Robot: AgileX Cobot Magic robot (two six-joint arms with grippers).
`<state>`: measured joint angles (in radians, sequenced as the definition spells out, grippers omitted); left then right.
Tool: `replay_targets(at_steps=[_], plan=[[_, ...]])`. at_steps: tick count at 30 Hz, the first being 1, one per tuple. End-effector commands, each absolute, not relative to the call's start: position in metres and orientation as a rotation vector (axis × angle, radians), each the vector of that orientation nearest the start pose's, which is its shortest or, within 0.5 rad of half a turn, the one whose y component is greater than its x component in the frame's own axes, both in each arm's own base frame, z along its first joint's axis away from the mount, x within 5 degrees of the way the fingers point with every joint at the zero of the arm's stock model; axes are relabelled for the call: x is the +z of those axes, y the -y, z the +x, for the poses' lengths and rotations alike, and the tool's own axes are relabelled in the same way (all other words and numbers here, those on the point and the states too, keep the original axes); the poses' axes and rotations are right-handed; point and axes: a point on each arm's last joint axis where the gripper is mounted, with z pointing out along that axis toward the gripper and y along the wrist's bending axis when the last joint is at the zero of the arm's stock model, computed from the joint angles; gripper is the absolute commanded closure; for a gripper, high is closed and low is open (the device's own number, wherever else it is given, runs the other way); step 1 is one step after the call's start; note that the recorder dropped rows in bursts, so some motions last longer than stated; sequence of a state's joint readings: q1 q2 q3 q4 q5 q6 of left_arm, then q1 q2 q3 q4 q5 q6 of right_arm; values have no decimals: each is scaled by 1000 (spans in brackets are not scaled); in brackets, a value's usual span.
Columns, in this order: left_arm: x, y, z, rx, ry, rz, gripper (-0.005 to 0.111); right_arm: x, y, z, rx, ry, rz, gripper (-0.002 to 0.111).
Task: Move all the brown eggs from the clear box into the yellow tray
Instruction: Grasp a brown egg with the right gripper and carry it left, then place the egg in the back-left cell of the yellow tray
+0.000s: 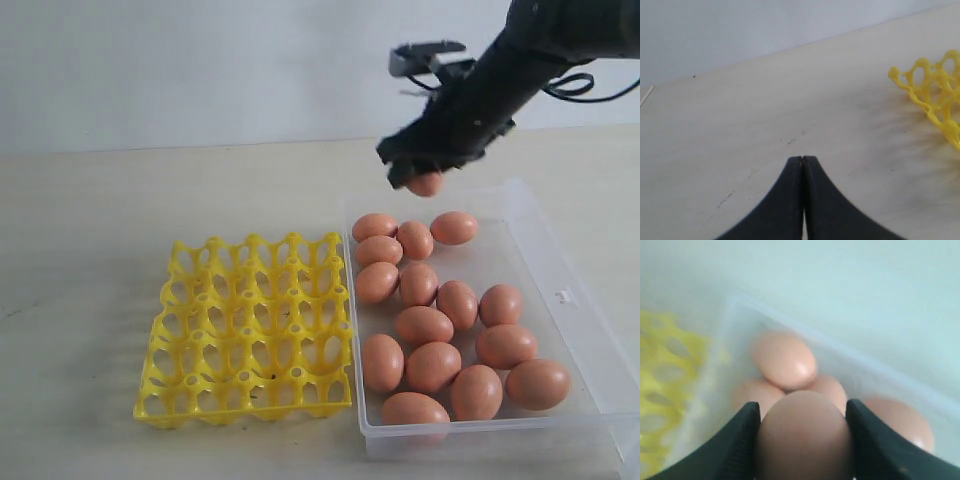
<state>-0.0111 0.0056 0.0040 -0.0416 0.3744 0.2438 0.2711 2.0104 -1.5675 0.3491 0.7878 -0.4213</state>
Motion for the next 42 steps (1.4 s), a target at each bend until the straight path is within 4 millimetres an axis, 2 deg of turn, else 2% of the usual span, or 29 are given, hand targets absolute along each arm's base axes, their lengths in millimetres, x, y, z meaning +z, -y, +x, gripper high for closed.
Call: replay_targets(at_steps=[1,3,7,10,12,14,19,26,42], plan=[[180,2,53,108,-1837,198,107,248,-189,402,439,-2252,-825,108],[180,2,53,108,-1837,198,107,250,-213,396,448,-2154,-884,108],[180,2,53,108,-1837,198,107,242,-259,382,491,-2031,-957,108],[180,2,53,108,-1837,198,107,231,-292,365,567,-1902,-1141,108],[180,2,53,108,-1837,198,107,222,-308,359,626,-1832,-1186,108],[180,2,53,108,-1837,198,107,214,-319,356,666,-1830,-1152,108],[180,2,53,108,-1837,198,107,188,-329,354,601,-1855,-1208,108],[180,2,53,108,-1837,198,107,158,-331,361,607,-1947,-1117,108],[180,2,53,108,-1837,198,107,124,-349,373,701,-1925,-1137,107]])
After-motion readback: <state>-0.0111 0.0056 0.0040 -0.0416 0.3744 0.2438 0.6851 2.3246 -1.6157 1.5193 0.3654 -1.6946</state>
